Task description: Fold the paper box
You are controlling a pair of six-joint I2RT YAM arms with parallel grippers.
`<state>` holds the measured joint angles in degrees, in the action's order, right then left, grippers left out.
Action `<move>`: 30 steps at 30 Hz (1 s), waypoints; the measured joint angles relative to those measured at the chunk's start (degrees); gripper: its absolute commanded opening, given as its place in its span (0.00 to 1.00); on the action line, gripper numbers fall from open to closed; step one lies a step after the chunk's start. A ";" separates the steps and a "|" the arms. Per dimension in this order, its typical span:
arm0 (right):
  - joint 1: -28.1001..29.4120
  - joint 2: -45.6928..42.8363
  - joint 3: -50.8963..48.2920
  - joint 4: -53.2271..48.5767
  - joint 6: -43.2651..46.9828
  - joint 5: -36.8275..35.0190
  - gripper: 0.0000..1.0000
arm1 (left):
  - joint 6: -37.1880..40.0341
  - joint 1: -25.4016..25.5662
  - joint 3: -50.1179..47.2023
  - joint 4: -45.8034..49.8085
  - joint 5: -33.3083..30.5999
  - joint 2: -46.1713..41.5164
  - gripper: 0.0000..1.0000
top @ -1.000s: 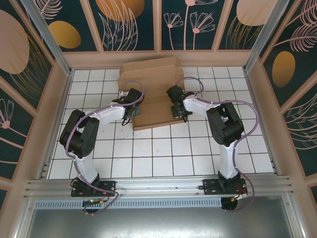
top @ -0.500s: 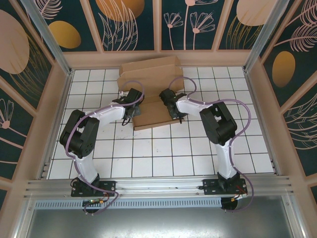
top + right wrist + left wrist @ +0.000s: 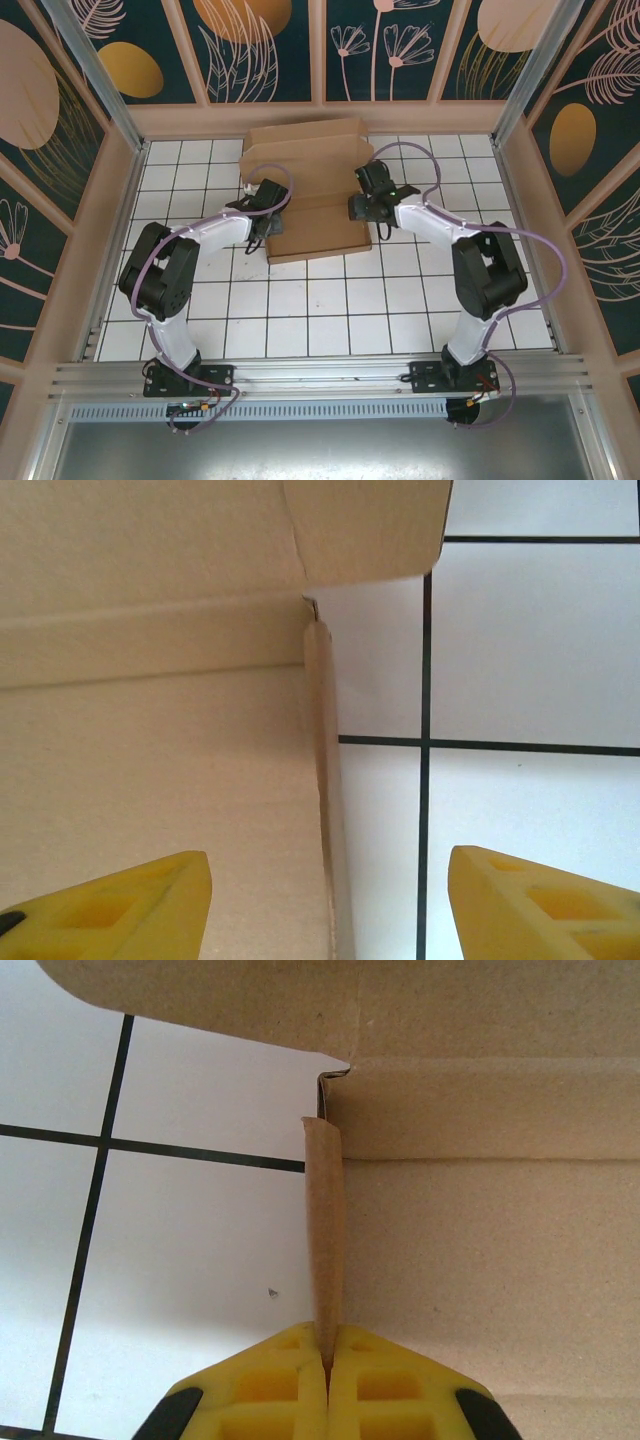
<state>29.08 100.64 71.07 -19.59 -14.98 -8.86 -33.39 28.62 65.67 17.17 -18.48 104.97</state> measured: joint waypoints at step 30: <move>-19.91 -15.85 0.98 11.17 20.81 25.64 0.80 | 16.26 -4.39 16.04 2.47 28.57 -10.32 0.99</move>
<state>9.17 84.79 72.05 -8.43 5.82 16.78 -17.12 24.23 81.71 19.64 10.09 94.65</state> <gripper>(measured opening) 0.807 0.986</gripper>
